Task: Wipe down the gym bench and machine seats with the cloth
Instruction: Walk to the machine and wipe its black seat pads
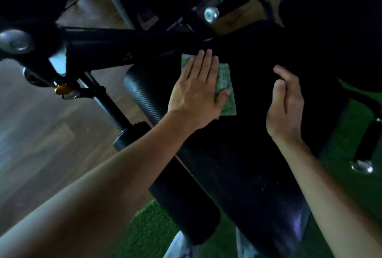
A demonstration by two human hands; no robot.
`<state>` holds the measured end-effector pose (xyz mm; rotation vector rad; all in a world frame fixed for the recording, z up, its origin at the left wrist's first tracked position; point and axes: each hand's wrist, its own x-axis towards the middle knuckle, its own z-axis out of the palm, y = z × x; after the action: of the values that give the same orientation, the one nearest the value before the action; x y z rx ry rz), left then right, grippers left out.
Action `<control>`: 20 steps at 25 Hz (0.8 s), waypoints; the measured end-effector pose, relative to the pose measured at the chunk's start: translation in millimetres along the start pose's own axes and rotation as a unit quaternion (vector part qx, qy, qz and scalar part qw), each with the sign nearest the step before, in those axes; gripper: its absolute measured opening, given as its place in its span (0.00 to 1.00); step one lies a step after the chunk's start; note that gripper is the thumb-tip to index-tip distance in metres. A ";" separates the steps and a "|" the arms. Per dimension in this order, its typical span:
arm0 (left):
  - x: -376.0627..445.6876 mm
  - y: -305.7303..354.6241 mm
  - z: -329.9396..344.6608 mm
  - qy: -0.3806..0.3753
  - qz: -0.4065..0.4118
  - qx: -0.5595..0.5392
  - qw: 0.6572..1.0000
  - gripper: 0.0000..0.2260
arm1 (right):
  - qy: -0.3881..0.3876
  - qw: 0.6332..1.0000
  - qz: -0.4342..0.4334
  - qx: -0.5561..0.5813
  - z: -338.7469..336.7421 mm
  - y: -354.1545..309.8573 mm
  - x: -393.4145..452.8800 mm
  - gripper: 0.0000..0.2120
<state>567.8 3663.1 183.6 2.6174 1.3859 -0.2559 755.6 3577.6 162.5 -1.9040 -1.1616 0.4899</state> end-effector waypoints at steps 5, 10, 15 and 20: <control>-37.1 39.4 1.5 -0.045 0.114 -0.013 0.992 0.36 | 0.003 0.995 0.095 0.023 -21.8 -13.5 -56.1 0.22; -12.5 -33.3 -24.6 0.019 0.128 -0.134 0.983 0.27 | -0.076 0.988 0.052 -0.121 14.8 -60.6 -54.7 0.26; -4.8 -80.3 -5.0 0.016 0.036 -0.007 0.999 0.30 | -0.176 0.937 0.068 -0.295 75.1 -82.0 -36.8 0.32; -5.8 -85.5 -8.6 0.026 0.125 0.007 0.992 0.27 | -0.192 0.924 0.023 -0.331 63.8 -84.3 -61.4 0.33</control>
<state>494.3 3707.8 187.4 2.7915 1.0581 -0.1648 636.3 3572.4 188.6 -2.4858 -1.6983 0.5582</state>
